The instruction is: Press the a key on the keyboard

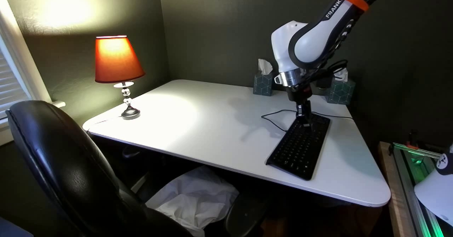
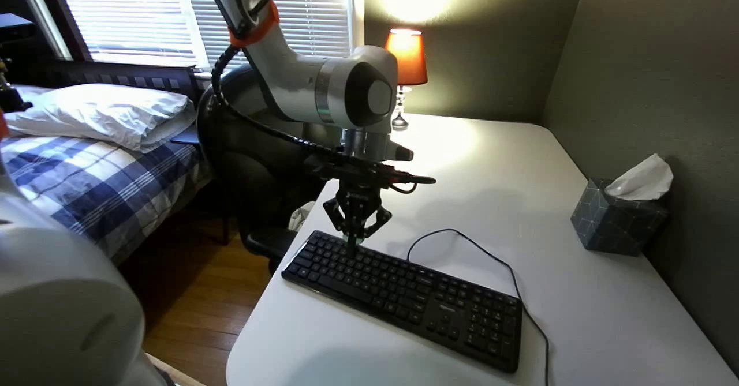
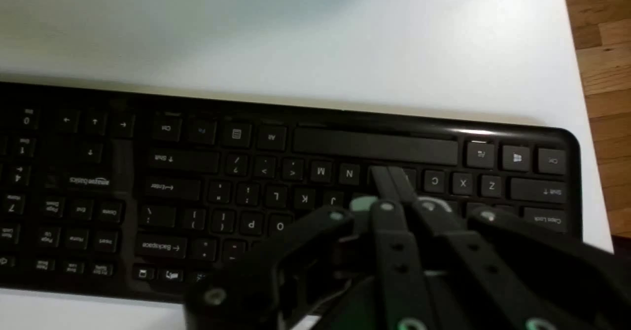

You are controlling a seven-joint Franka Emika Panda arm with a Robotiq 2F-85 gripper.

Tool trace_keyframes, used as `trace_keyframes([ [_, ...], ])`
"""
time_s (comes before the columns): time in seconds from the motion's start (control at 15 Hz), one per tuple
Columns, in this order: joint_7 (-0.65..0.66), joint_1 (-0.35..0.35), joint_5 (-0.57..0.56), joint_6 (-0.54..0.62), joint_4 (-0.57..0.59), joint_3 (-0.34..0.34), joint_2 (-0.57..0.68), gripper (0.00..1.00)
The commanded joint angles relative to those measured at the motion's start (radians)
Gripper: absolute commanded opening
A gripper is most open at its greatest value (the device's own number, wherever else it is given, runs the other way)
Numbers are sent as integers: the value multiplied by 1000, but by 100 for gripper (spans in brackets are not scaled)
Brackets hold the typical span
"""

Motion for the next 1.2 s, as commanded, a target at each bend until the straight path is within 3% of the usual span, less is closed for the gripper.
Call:
trace_keyframes([
  [0.0,-68,-4,60,-15,7,4,26,0],
  [0.73,-186,2,245,-139,39,48,106,0],
  [1.13,-163,6,240,-115,36,59,111,1],
])
